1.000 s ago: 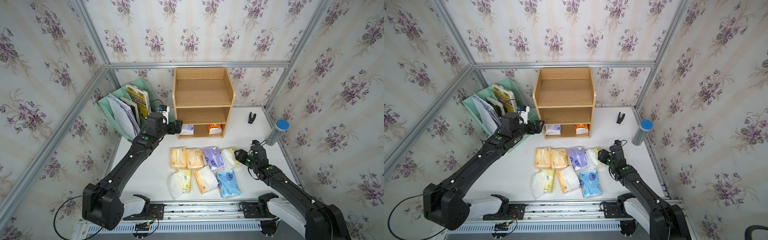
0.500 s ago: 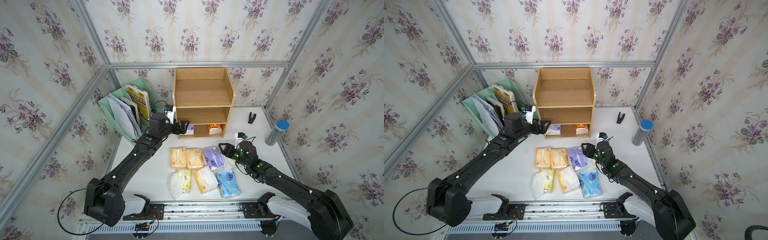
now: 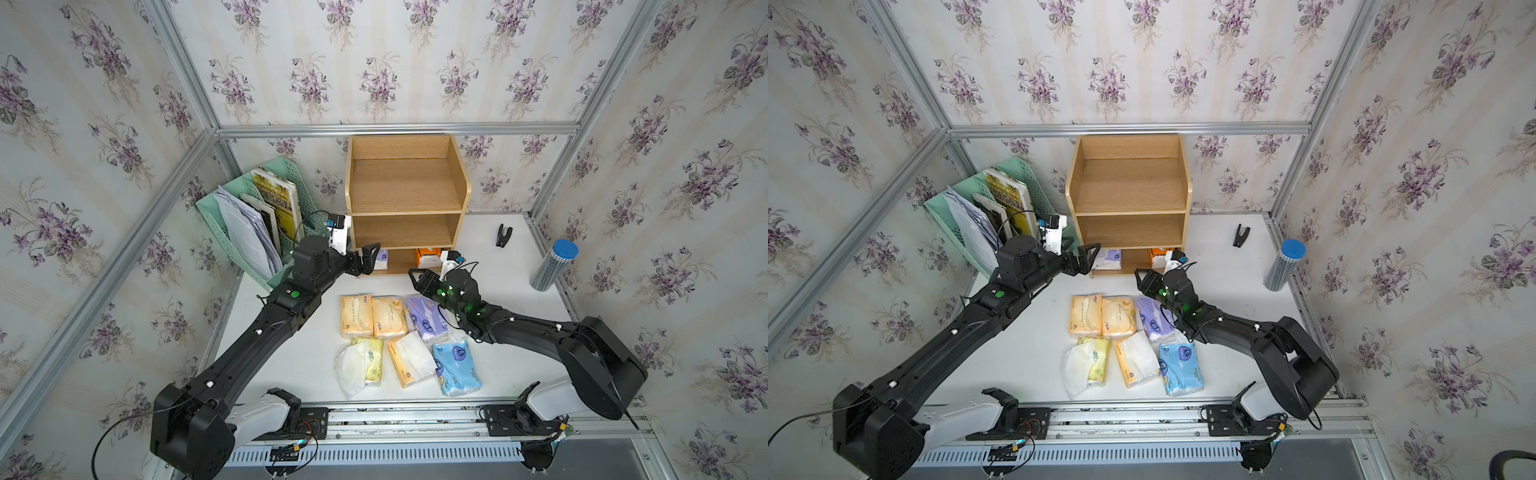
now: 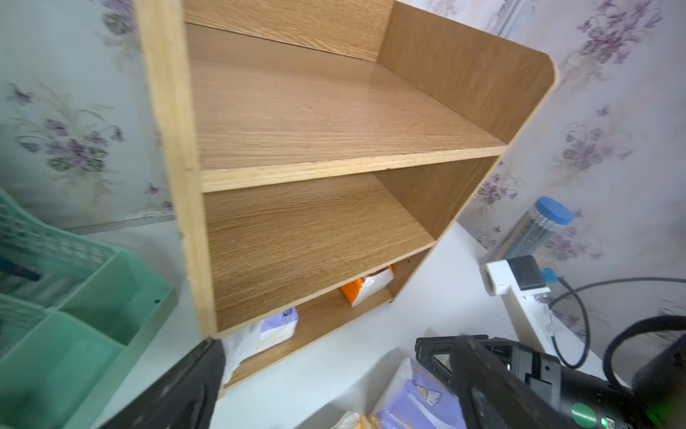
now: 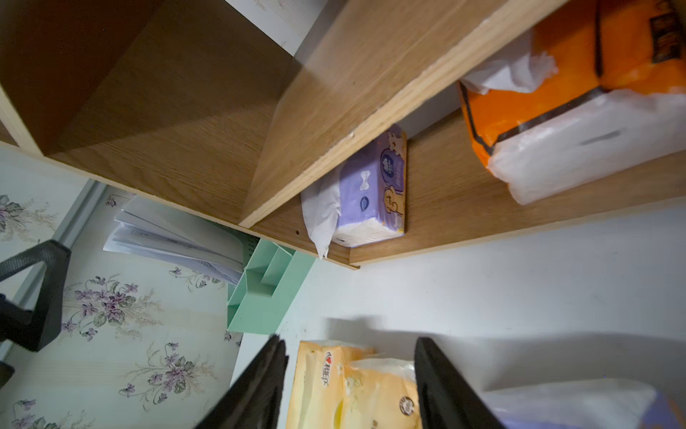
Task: Remove the tissue boxes from the shelf
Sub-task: Pick up a box of tissues from the shelf.
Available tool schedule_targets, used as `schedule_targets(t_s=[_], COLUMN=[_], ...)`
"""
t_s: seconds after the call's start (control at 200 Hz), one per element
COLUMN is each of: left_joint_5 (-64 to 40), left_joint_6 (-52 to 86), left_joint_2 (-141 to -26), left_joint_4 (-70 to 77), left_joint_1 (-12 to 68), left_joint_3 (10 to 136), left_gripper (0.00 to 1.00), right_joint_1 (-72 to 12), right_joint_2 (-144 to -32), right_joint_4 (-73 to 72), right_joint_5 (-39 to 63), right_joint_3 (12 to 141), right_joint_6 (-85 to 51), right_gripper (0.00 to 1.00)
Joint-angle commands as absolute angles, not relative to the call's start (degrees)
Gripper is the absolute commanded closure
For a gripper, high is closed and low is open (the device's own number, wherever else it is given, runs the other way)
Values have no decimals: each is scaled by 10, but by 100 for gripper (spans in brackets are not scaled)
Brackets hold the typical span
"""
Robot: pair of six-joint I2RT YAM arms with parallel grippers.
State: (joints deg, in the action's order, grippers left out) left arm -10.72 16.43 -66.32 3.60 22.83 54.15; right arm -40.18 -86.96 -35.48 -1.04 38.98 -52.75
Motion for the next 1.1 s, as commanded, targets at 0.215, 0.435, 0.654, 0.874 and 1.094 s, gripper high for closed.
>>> schedule_targets(t_s=[0.215, 0.435, 0.654, 0.874, 1.094], left_joint_5=[-125, -171, -199, -213, -221], left_joint_6=[140, 142, 145, 155, 155], left_joint_2=[-724, -749, -765, -784, -789], left_joint_4=[77, 118, 139, 148, 148], left_joint_1=[162, 153, 153, 153, 153], left_joint_3=[574, 589, 584, 584, 583], left_gripper=[1, 1, 1, 1, 1], right_joint_1=[-421, -424, -424, -423, -420], right_joint_2=[-1022, -1104, -1154, -1200, -1232], right_joint_4=[-514, -547, -535, -532, -551], right_joint_5=[-29, -45, -67, -89, -106], right_joint_3=[473, 518, 556, 589, 602], right_joint_6=[-567, -569, -557, -559, -573], right_gripper=[43, 43, 42, 39, 38])
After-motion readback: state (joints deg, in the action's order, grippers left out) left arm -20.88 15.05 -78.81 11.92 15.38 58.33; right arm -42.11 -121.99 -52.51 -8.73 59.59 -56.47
